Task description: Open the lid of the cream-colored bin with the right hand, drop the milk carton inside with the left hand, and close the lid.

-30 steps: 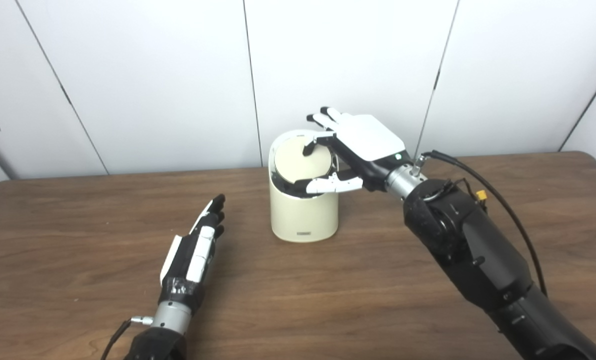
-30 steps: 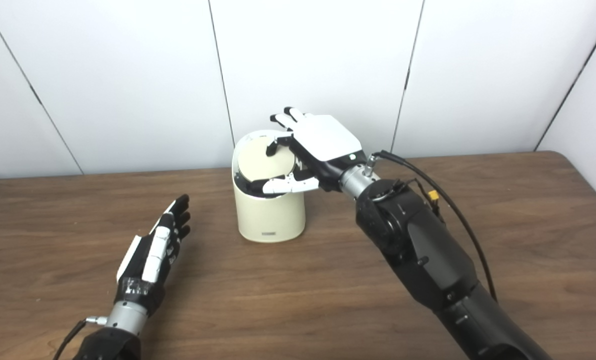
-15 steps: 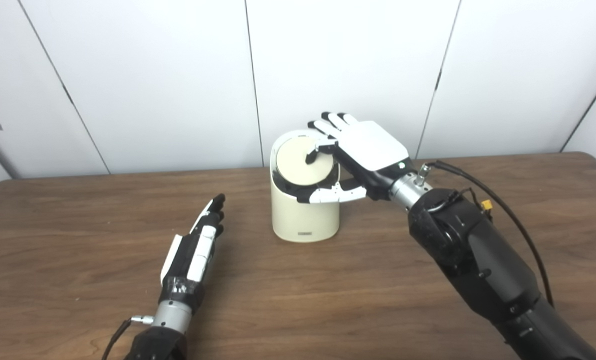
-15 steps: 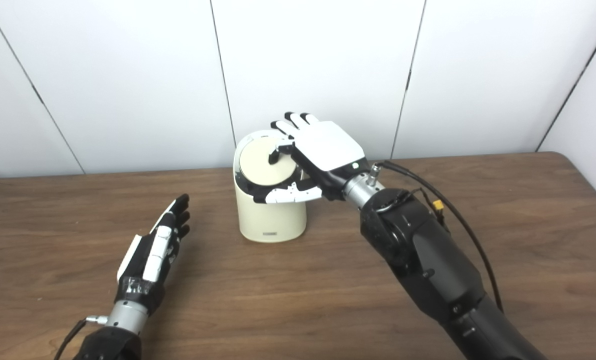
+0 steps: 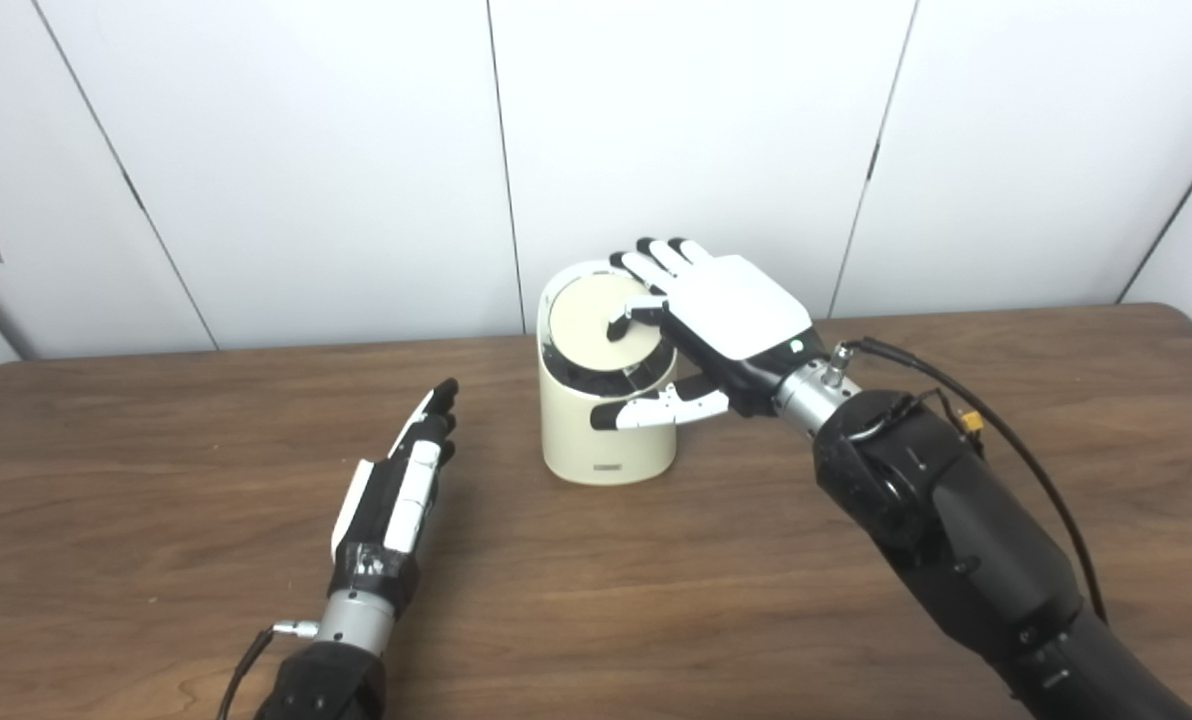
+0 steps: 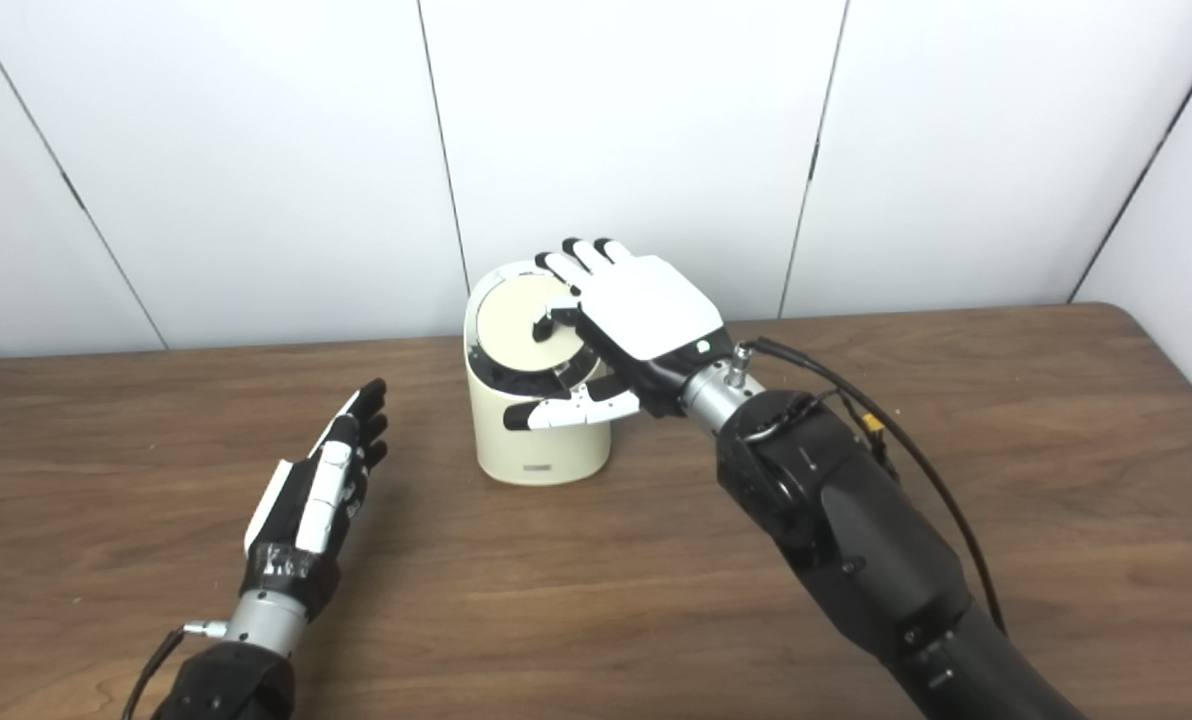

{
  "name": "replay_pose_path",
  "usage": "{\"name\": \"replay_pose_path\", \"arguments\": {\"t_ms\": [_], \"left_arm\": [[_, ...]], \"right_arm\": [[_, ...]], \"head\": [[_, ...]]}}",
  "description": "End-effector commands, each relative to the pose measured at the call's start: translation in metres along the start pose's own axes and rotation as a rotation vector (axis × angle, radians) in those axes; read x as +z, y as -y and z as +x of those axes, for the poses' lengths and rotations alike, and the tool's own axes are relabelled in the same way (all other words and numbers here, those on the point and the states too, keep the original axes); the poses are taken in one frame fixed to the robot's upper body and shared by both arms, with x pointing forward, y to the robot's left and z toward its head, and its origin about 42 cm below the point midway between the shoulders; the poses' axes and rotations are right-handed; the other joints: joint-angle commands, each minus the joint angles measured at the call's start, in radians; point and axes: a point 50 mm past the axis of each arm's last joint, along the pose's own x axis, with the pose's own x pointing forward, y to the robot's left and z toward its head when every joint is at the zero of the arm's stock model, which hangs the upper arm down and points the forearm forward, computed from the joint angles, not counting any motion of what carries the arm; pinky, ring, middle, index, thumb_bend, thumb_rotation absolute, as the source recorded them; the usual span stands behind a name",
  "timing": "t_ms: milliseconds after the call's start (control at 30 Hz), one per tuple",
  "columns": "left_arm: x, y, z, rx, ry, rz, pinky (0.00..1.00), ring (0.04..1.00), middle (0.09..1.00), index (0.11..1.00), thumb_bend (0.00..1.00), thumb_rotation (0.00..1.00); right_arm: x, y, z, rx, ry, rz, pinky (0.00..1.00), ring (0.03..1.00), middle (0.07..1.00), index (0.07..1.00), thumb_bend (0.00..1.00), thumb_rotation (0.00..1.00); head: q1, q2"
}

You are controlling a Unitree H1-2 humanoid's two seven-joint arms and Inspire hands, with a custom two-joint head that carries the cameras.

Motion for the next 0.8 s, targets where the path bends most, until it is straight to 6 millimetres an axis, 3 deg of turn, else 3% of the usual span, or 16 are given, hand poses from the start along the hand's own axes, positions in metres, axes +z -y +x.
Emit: {"name": "replay_pose_path", "arguments": {"t_ms": [0,433,600,767], "left_arm": [[0.02,0.004,0.007,-0.003,0.079,0.004,1.0,1.0,1.0,1.0,0.74,0.93],[0.019,0.006,0.01,-0.001,0.075,-0.009,1.0,1.0,1.0,1.0,0.74,0.92],[0.02,0.006,0.011,0.001,0.071,-0.003,1.0,1.0,1.0,1.0,0.72,0.94],[0.019,0.006,0.01,0.0,0.073,-0.014,1.0,1.0,1.0,1.0,0.72,0.93]], "right_arm": [[-0.003,-0.015,0.0,0.128,-0.011,-0.047,1.0,1.0,0.992,0.696,0.64,1.0],[-0.008,-0.031,0.0,0.211,-0.036,-0.062,1.0,1.0,1.0,0.706,0.69,1.0],[-0.009,-0.025,0.0,0.188,-0.035,-0.015,1.0,1.0,1.0,0.708,0.67,1.0],[-0.013,-0.002,-0.001,0.039,-0.041,0.144,1.0,1.0,0.983,0.751,0.65,1.0]], "head": [[-0.001,0.001],[0.001,0.002],[0.001,0.001],[-0.001,-0.001]]}}
